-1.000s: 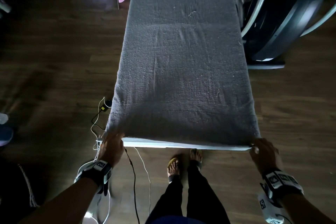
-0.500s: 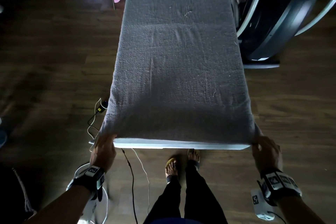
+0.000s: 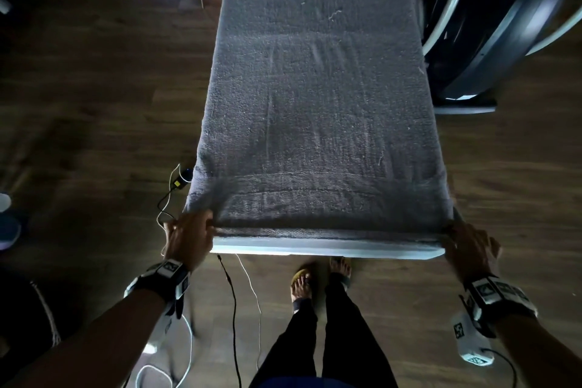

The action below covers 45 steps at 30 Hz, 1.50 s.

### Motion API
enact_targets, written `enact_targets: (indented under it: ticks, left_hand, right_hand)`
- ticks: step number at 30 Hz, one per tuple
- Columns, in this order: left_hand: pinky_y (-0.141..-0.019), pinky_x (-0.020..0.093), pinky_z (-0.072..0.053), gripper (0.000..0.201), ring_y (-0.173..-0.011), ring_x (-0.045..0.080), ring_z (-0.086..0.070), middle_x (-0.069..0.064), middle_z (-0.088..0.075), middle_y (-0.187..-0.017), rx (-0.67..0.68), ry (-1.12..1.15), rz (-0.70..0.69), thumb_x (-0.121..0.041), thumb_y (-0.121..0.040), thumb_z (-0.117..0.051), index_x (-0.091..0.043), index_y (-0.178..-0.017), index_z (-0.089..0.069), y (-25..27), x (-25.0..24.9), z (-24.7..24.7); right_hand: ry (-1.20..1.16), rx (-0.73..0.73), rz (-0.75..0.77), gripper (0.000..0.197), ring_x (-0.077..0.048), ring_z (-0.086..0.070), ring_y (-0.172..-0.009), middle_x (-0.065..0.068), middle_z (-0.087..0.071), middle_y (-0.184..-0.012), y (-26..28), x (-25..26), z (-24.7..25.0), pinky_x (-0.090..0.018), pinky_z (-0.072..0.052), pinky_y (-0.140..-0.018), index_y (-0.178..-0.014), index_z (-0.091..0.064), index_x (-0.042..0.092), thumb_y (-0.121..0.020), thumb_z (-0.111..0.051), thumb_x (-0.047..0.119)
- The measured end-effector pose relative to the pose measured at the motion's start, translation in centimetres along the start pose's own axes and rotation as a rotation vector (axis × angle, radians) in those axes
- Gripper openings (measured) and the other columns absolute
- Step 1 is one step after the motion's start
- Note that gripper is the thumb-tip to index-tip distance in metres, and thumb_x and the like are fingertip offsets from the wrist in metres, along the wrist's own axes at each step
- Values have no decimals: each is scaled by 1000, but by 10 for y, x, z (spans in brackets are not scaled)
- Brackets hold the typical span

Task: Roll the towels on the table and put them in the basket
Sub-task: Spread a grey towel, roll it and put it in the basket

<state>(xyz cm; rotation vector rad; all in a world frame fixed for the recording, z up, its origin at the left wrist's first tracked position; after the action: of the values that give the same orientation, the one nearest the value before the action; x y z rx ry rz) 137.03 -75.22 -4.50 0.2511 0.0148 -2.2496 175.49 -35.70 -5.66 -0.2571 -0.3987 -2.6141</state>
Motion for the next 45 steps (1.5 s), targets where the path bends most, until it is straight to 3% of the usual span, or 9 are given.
enact_targets:
  ticks: [3, 7, 11, 21, 27, 34, 38, 42, 45]
  left_hand:
    - [-84, 60, -36, 40, -101, 37, -50, 14, -59, -112, -2, -42, 102, -11, -76, -71, -17, -113, -58, 0, 0, 0]
    - [-70, 49, -45, 28, -95, 35, -49, 15, -53, -107, -152, 68, -26, -17, -85, -47, -10, -107, -61, 19, -15, -3]
    - [-67, 44, -52, 45, -106, 36, -49, 19, -53, -118, -11, 68, -110, -23, -76, -42, -6, -115, -58, 32, -18, -20]
    - [-53, 40, -54, 41, -81, 37, -62, 15, -64, -88, -6, 164, 43, 18, -58, -70, -3, -93, -68, 12, -13, -11]
    - [-59, 41, -57, 14, -66, 33, -67, 16, -69, -79, -8, 127, 19, -4, -74, -57, -5, -78, -70, 8, -7, -5]
    - [-58, 36, -48, 30, -54, 31, -60, 6, -62, -58, 13, -6, -49, -23, -74, -37, -15, -61, -62, 2, -8, 9]
    - [-67, 45, -45, 22, -64, 32, -64, 10, -63, -68, 109, -145, 24, -23, -76, -42, -14, -81, -61, -3, -7, 4]
    - [-77, 57, -41, 45, -91, 37, -52, 19, -55, -102, -34, -70, 132, -6, -69, -71, -10, -110, -53, -6, -7, 6]
    - [-71, 52, -44, 28, -85, 37, -51, 20, -52, -96, -158, 69, 66, -7, -74, -52, -6, -102, -53, 5, -14, 1]
  right_hand:
    - [-9, -72, -39, 48, -36, -47, -106, -11, -54, -115, 2, 1, 1, -45, -29, -95, -110, -60, 24, -74, -37, 47]
    - [-24, -179, 70, 40, -35, -46, -100, -14, -54, -113, 16, 16, -9, -45, -33, -88, -106, -62, 14, -81, -41, 37]
    - [-74, -227, 309, 32, -34, -48, -97, -16, -60, -102, 30, 27, -26, -43, -48, -73, -99, -61, 17, -76, -43, 30]
    - [-95, -89, 113, 42, -39, -54, -95, -14, -63, -108, 6, 13, -17, -47, -51, -78, -103, -68, 9, -66, -67, -11]
    - [-4, -178, 164, 31, -29, -56, -96, -3, -70, -100, 17, 16, -4, -41, -34, -86, -94, -73, 25, -77, -47, 26]
    - [106, -140, 99, 23, -27, -50, -92, 2, -66, -76, 8, 14, -1, -43, -29, -84, -61, -61, 30, -72, -41, 35]
    - [190, -79, 66, 8, -22, -46, -94, 1, -65, -97, -1, 14, -8, -42, -28, -86, -78, -58, 34, -82, -51, 33]
    - [113, -176, 57, 13, -32, -45, -95, -5, -55, -104, -2, 10, -2, -44, -29, -83, -94, -63, 30, -82, -59, 28]
    - [-64, -266, 228, 25, -39, -51, -84, -10, -52, -97, 8, 11, -12, -46, -41, -73, -92, -64, 18, -79, -42, 19]
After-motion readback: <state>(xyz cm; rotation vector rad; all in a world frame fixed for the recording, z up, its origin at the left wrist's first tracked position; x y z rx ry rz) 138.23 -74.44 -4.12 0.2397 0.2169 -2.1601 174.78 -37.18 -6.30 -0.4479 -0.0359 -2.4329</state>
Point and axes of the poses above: each hand's wrist, its own y-axis away from the middle knuckle, its own z-axis out of the back of the hand, x = y × z, the point moved 3 cm from there along -y, towards the middle knuckle
